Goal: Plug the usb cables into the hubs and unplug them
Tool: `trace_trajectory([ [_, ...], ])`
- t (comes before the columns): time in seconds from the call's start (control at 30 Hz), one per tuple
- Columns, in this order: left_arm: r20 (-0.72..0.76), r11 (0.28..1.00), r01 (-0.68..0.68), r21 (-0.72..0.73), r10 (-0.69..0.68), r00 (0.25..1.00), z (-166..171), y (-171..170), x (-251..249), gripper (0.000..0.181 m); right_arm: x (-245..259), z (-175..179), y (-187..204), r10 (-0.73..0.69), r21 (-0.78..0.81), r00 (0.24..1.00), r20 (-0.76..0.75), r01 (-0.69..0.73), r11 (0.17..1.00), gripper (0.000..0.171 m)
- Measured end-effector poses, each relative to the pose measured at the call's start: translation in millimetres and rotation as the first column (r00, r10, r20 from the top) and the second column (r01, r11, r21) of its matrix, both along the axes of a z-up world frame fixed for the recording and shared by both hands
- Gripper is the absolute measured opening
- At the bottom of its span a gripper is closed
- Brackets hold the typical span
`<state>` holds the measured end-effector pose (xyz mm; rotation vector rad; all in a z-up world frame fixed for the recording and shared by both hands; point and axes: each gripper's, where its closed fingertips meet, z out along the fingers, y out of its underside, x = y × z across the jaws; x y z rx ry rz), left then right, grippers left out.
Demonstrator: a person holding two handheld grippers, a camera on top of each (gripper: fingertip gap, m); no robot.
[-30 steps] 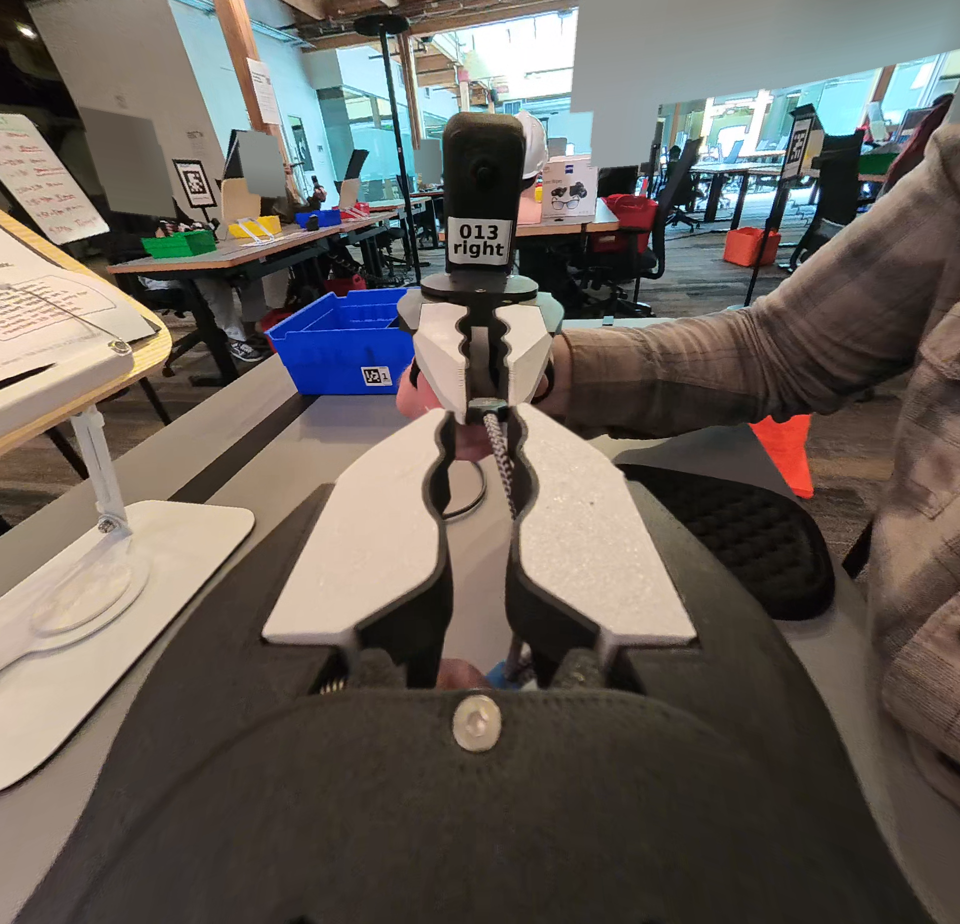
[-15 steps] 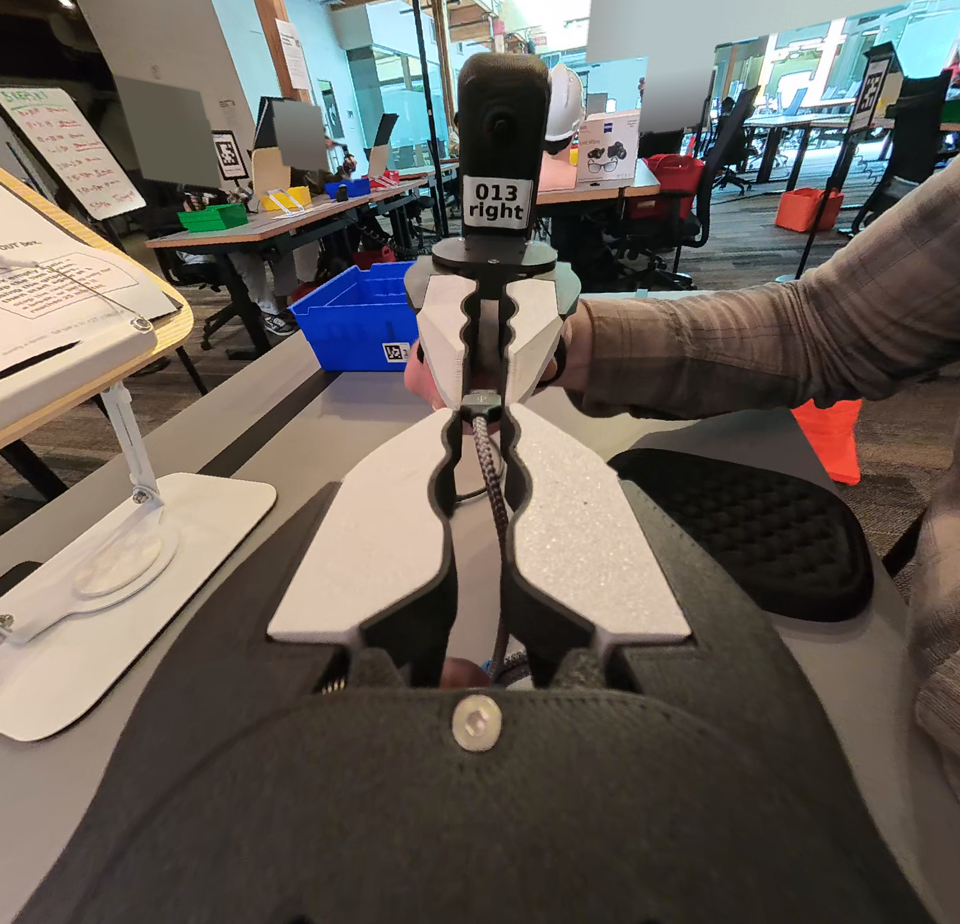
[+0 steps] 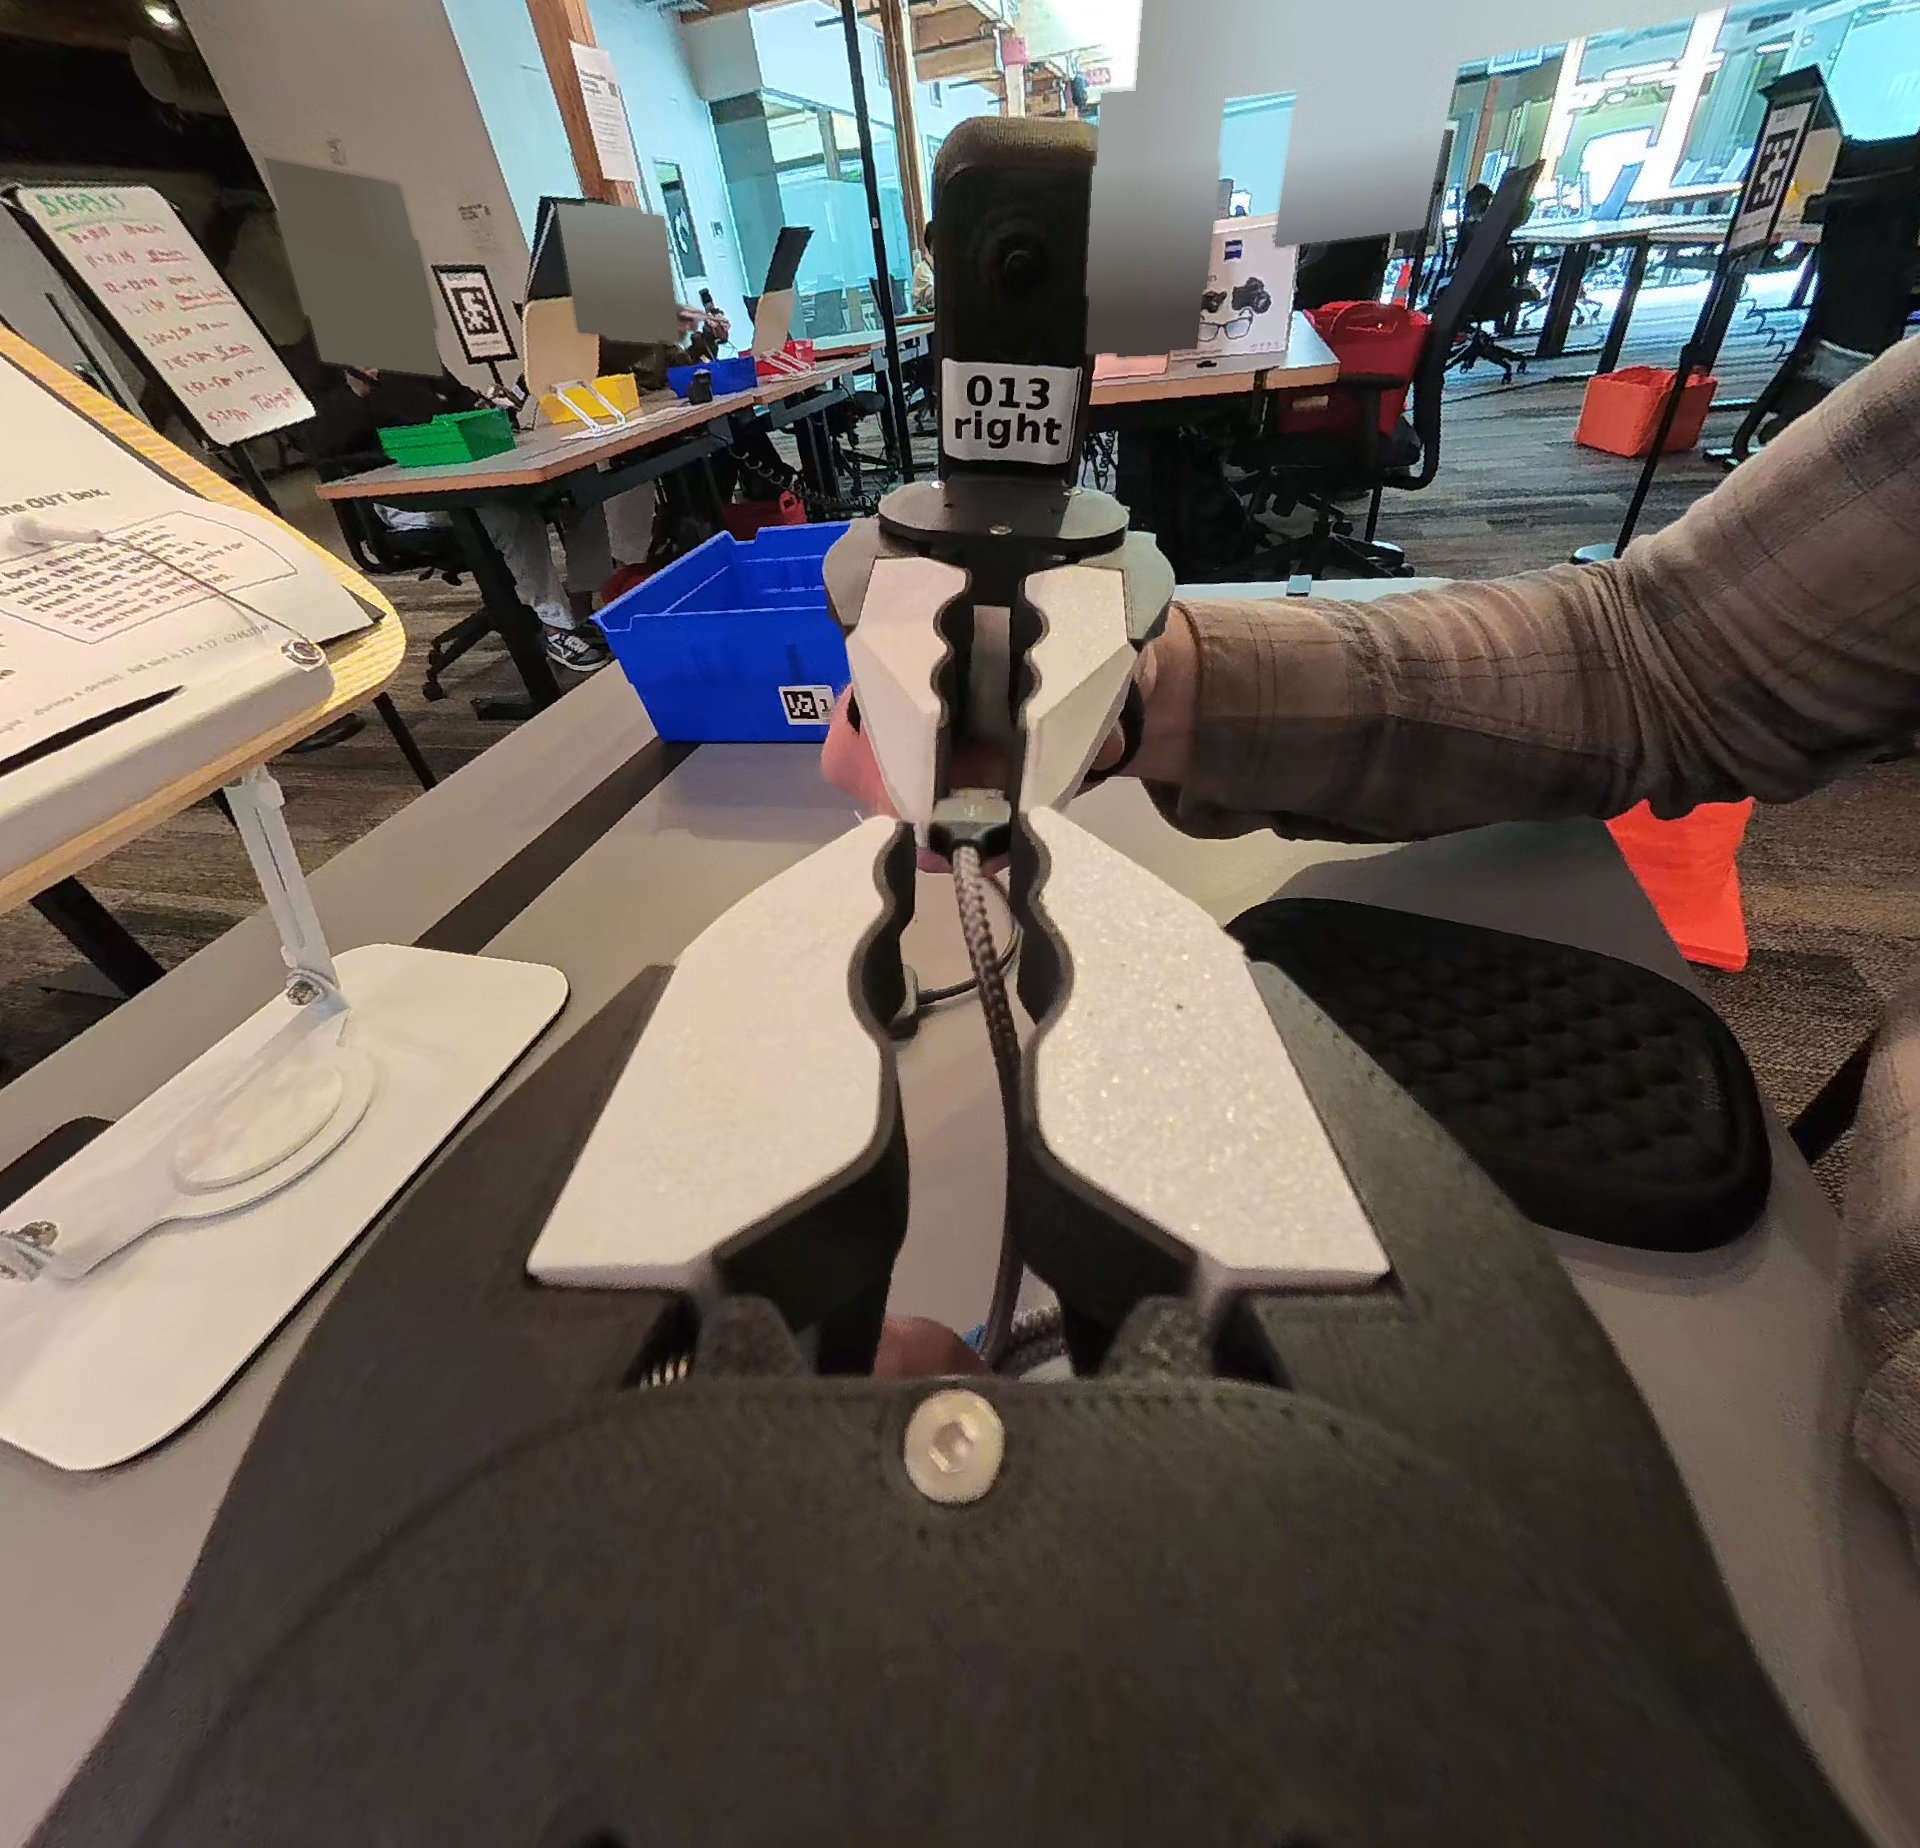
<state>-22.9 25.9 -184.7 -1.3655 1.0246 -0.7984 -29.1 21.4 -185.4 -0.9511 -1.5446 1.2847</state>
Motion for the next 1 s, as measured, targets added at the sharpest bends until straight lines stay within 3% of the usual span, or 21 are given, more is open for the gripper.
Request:
trace_trajectory([
  [1.0, 0.003, 1.000, 0.008, 0.013, -0.008, 1.000, -1.6, -2.3, 5.2, 0.014, 4.6, -0.8, -0.6, -0.003, 0.013, 1.000, -0.012, 0.003, 1.000, 0.010],
])
